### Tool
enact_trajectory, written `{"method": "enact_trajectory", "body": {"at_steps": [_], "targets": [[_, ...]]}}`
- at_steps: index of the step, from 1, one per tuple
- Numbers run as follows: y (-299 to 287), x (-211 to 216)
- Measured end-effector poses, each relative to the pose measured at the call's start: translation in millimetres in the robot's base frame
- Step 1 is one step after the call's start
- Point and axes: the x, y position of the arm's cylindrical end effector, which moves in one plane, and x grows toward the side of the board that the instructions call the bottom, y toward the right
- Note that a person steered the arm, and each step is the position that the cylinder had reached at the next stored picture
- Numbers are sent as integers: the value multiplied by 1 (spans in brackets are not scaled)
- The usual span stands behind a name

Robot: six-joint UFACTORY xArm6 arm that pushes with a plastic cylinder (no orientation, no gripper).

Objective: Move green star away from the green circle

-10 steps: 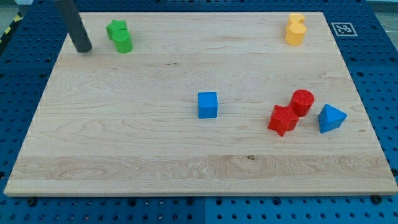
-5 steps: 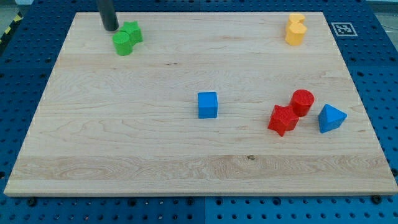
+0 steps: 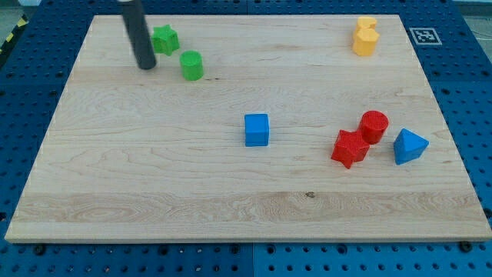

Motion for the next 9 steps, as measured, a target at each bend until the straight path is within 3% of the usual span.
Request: {"method": "enact_trajectory", "body": {"at_steps": [1, 2, 3, 4, 5, 6, 8, 9], "targets": [[-24, -29], [4, -68], [77, -69], [110, -69], [50, -69], [57, -53], [224, -47], [222, -46]]}}
